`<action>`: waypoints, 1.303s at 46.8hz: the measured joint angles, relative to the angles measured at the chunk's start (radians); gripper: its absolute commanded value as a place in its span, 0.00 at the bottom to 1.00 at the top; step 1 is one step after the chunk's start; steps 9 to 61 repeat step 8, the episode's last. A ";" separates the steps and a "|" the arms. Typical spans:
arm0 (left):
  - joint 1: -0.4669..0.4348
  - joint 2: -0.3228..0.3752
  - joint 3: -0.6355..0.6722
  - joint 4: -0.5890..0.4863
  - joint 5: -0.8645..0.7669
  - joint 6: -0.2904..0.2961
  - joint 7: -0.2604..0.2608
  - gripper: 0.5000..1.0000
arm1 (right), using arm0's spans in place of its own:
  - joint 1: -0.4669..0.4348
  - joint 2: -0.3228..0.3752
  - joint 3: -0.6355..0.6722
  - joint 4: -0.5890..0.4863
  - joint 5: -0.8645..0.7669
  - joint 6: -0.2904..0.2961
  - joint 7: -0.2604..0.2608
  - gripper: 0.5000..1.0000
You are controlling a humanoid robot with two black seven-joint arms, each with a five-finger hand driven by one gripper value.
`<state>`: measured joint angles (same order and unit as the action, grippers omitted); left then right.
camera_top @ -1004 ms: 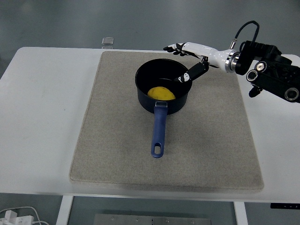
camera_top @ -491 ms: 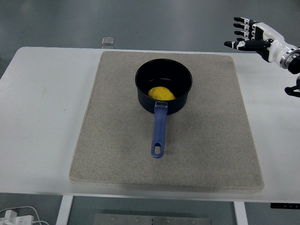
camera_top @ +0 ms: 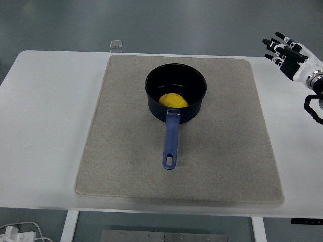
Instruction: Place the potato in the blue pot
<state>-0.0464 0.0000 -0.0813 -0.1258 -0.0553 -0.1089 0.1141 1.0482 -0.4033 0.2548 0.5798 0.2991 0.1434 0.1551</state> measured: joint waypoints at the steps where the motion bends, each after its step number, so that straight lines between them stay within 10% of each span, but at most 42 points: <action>1: 0.000 0.000 0.000 0.000 0.000 0.000 0.000 1.00 | -0.002 0.004 0.008 0.000 0.000 0.001 0.000 0.90; 61: 0.000 0.000 0.000 0.000 0.000 0.000 0.000 1.00 | -0.015 0.029 0.039 0.000 0.000 0.004 0.000 0.89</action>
